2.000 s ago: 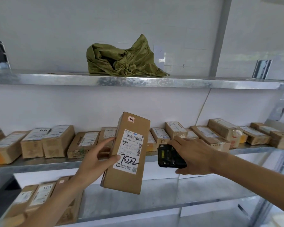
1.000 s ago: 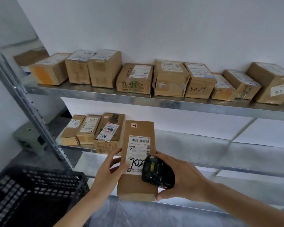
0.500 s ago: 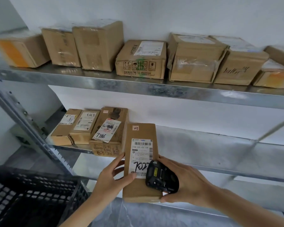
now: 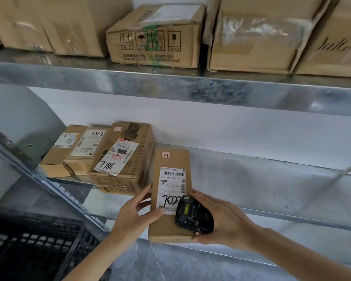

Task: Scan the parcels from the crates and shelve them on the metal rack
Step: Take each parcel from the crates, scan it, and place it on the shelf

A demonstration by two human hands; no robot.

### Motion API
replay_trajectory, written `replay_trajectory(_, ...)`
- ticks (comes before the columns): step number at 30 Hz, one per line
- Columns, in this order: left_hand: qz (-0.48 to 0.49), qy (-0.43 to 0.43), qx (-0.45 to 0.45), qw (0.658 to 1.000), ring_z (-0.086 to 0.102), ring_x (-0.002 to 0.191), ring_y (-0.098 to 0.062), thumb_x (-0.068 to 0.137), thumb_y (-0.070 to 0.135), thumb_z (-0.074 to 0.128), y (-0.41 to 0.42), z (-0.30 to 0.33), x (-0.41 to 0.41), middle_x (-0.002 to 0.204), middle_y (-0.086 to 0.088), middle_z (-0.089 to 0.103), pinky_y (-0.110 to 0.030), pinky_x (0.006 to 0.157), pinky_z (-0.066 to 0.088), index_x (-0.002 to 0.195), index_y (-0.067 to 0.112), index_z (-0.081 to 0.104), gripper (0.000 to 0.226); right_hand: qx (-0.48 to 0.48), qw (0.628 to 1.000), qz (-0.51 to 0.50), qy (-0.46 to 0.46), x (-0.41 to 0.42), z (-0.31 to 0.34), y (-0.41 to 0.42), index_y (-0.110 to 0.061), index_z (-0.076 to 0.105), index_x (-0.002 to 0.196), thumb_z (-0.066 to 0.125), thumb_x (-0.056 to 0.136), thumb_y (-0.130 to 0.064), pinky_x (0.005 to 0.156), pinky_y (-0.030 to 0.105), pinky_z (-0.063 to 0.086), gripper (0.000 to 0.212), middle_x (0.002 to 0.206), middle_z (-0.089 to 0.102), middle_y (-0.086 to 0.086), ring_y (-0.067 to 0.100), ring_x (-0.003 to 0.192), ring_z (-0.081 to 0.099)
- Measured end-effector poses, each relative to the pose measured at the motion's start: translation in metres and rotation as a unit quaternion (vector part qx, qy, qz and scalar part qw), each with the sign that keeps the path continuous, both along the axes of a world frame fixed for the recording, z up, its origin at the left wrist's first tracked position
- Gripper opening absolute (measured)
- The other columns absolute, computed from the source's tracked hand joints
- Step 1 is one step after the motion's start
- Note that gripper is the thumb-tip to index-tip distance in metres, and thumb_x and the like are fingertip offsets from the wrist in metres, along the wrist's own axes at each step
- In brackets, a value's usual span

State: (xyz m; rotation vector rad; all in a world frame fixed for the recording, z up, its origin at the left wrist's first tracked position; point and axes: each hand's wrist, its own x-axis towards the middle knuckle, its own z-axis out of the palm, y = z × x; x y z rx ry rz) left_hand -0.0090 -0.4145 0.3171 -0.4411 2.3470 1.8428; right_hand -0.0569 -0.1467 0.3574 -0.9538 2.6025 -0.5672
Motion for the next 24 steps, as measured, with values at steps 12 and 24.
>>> replay_trajectory(12,0.003,-0.002,0.01,1.0,0.06,0.121,0.001,0.08,0.032,0.085,-0.003,-0.013,-0.027,0.128,0.02,0.066,-0.032,0.095,0.058,0.147,0.046,0.044,0.08,0.005,1.0,-0.014,0.003,-0.024,-0.006,-0.007,-0.04,0.014,0.162,0.077,0.077,-0.06,0.108,0.028,0.04,0.107,0.165,0.018,-0.03,0.006,0.14,0.043)
replay_trajectory(24,-0.036,0.026,0.015,0.999,0.049,0.134,0.004,0.059,0.033,0.092,-0.019,-0.011,-0.008,0.138,0.027,0.059,-0.037,0.109,0.049,0.143,0.048,0.049,0.095,-0.007,0.999,-0.038,0.01,-0.035,-0.009,-0.021,-0.043,0.024,0.157,0.077,0.074,-0.057,0.092,0.023,0.045,0.099,0.155,0.039,-0.029,0.007,0.125,0.055)
